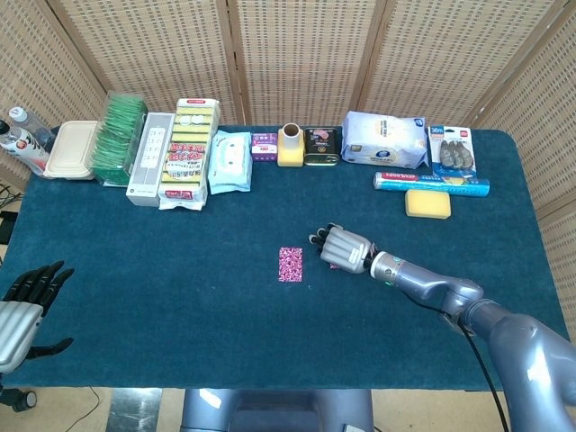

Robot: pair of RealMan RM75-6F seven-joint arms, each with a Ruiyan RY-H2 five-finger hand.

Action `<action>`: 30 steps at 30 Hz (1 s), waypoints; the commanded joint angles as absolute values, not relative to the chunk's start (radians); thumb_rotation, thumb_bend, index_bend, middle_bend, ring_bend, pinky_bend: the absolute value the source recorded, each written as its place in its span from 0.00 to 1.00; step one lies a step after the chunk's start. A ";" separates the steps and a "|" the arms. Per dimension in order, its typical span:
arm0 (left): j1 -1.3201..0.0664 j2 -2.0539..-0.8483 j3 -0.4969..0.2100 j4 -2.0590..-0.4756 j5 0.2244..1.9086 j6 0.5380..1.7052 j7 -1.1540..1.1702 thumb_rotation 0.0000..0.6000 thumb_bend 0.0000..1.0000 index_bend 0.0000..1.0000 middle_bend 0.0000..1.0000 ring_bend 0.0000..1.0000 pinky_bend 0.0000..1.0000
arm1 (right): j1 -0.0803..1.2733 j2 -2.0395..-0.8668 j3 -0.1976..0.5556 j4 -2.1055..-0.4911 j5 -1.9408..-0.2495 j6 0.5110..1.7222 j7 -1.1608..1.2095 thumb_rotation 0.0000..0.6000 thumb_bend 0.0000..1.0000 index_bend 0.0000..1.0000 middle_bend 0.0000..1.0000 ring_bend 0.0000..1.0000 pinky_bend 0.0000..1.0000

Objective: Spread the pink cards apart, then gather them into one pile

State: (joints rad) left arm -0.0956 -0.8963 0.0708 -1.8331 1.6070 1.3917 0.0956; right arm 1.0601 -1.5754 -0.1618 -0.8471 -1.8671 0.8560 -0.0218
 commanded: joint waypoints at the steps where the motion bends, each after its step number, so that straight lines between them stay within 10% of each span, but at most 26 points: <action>1: -0.095 -0.896 0.071 -1.833 1.607 1.392 0.094 1.00 0.08 0.00 0.00 0.00 0.06 | 1.062 -1.579 -0.165 -0.843 -1.868 0.856 -0.028 1.00 0.24 0.36 0.17 0.24 0.40; 30: -0.094 -0.889 0.074 -1.828 1.619 1.400 0.070 1.00 0.08 0.00 0.00 0.00 0.06 | 1.037 -1.503 -0.131 -1.011 -1.809 0.919 -0.030 1.00 0.21 0.24 0.16 0.23 0.41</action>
State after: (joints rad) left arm -0.0941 -0.8895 0.0730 -1.8282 1.6174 1.3992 0.0712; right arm 1.0446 -1.5267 -0.1466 -0.9659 -1.8246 0.9003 -0.0400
